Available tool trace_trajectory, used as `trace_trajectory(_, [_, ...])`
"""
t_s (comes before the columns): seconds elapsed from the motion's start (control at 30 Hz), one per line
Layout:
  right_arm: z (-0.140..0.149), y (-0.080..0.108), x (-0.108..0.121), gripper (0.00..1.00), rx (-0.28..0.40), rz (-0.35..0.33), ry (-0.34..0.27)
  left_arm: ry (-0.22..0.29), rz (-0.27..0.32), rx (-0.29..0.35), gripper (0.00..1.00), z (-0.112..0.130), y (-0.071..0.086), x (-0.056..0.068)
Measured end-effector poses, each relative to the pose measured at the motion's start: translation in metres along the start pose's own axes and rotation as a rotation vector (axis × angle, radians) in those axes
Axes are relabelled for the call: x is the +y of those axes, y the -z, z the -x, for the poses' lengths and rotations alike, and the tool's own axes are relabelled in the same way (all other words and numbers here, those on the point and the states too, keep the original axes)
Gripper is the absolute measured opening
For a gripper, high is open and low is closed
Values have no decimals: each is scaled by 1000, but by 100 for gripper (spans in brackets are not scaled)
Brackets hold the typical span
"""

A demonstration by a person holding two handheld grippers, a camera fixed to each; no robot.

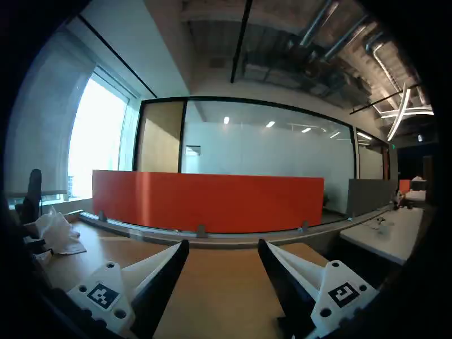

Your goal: Fold towel

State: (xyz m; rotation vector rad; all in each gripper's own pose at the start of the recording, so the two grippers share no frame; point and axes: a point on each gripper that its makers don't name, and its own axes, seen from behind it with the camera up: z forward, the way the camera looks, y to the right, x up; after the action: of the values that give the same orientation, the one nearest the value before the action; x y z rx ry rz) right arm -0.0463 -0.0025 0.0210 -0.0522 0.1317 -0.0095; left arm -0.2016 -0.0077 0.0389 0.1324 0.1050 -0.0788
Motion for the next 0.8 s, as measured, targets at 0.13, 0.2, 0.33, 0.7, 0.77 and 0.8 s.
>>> trace_trajectory(0.13, [15,-1,1,95,-2,-6,-12,0,0,0,94,1,0,0])
trace_trajectory(0.2, [24,-1,2,95,-4,-6,-21,0,0,0,94,2,0,-1])
trace_trajectory(0.33, [41,-3,3,94,-4,0,-40,0,0,1,94,3,0,-1])
trace_trajectory(0.7, [92,-8,-2,95,-4,-17,-74,0,-1,1,94,4,0,-2])
trace_trajectory(0.77, [99,-8,-2,95,-6,-21,-78,0,-1,1,94,4,0,-2])
trace_trajectory(0.8, [103,-8,-1,95,-7,-21,-80,0,-1,1,94,4,0,-2])
